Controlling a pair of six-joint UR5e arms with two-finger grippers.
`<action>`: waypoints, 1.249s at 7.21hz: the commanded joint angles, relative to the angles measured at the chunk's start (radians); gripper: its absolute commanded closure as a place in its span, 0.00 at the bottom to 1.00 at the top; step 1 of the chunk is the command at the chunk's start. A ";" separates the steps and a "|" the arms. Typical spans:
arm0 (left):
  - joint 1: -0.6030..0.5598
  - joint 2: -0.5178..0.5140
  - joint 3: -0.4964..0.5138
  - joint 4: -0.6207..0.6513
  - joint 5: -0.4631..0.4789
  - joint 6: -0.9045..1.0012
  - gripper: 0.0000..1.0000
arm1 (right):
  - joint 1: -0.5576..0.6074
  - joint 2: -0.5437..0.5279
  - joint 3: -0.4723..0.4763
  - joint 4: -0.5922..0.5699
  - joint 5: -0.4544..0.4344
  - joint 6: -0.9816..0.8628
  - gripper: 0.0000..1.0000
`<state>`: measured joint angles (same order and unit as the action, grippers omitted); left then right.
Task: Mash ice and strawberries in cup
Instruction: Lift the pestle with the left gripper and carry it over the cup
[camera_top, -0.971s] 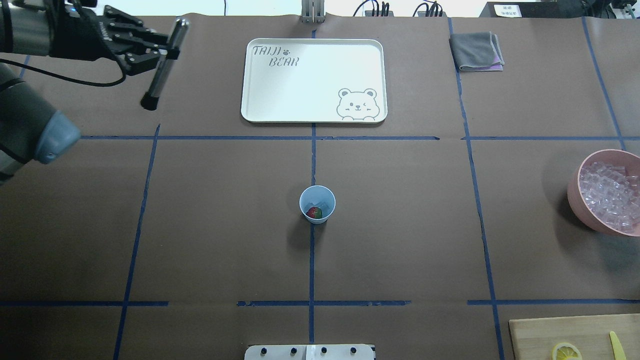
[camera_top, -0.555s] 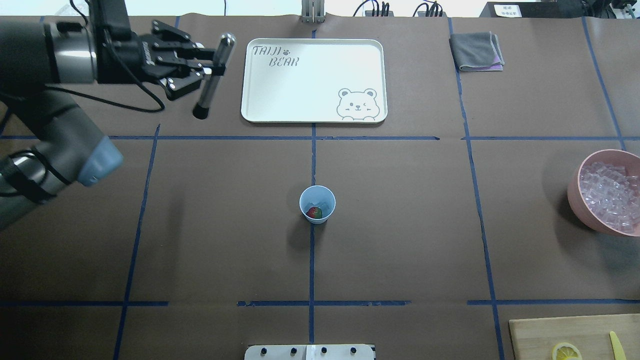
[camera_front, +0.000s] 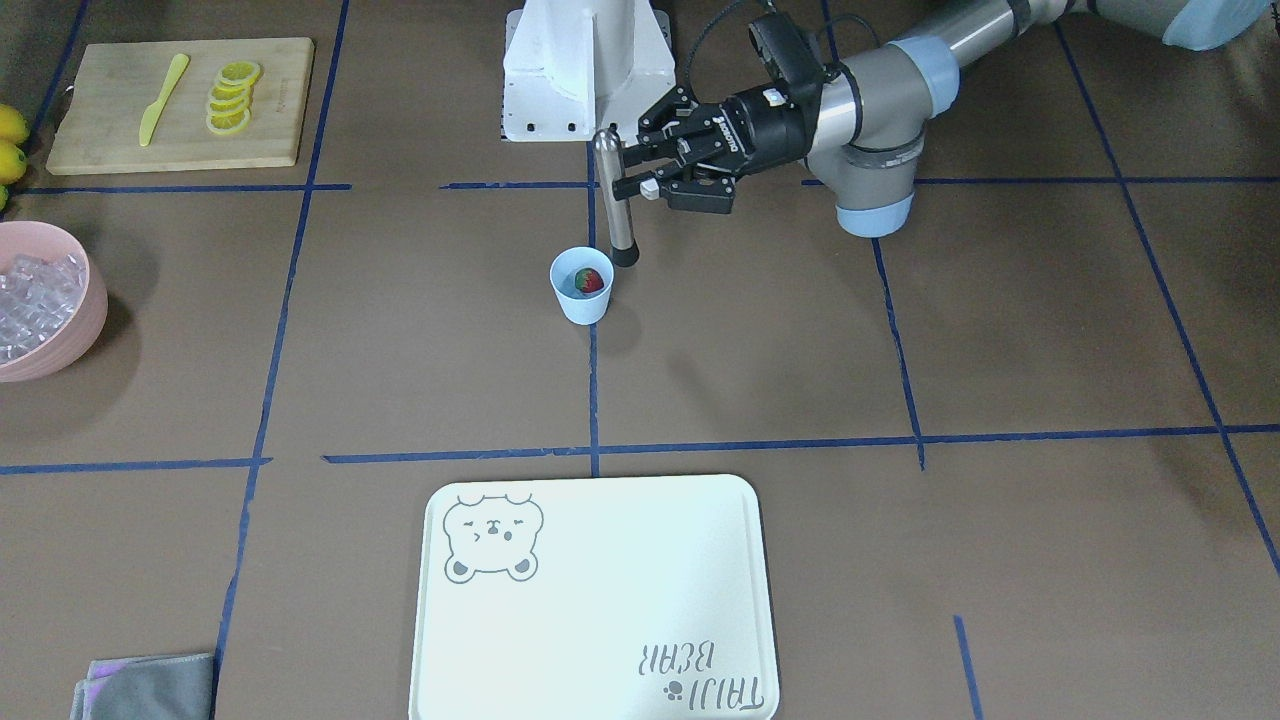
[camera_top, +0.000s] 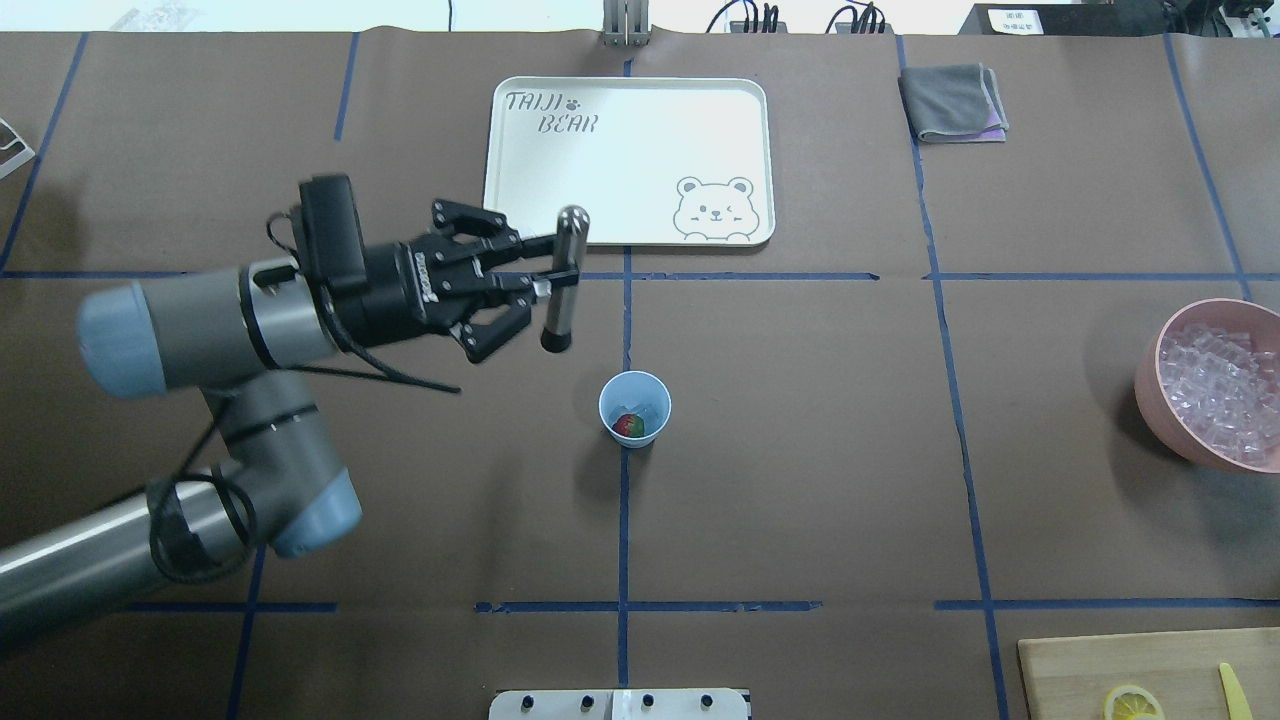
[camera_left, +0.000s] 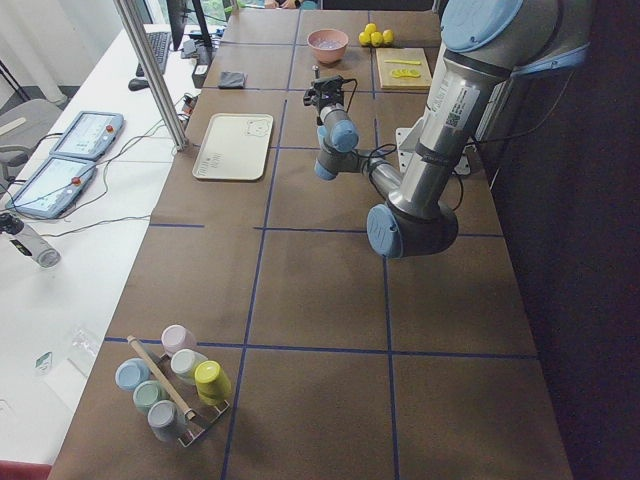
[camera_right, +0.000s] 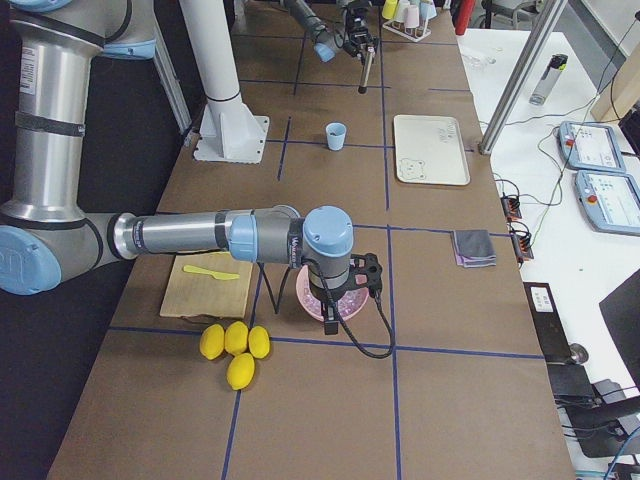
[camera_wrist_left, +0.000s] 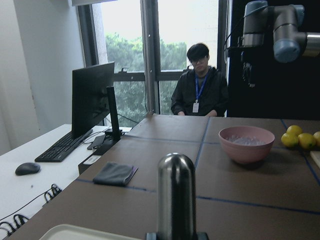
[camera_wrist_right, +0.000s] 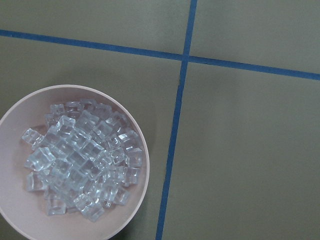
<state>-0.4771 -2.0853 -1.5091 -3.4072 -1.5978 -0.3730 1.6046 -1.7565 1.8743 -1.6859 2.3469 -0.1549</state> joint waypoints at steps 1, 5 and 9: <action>0.057 -0.027 0.018 -0.032 0.076 0.009 1.00 | 0.000 0.000 -0.001 0.000 0.000 0.000 0.00; 0.063 -0.090 0.240 -0.173 0.116 0.011 1.00 | 0.000 0.000 -0.003 0.000 0.000 0.000 0.00; 0.132 -0.096 0.295 -0.227 0.188 0.041 1.00 | 0.000 0.000 -0.003 0.000 0.000 0.000 0.00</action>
<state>-0.3651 -2.1776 -1.2449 -3.6122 -1.4347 -0.3503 1.6045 -1.7569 1.8714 -1.6858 2.3470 -0.1549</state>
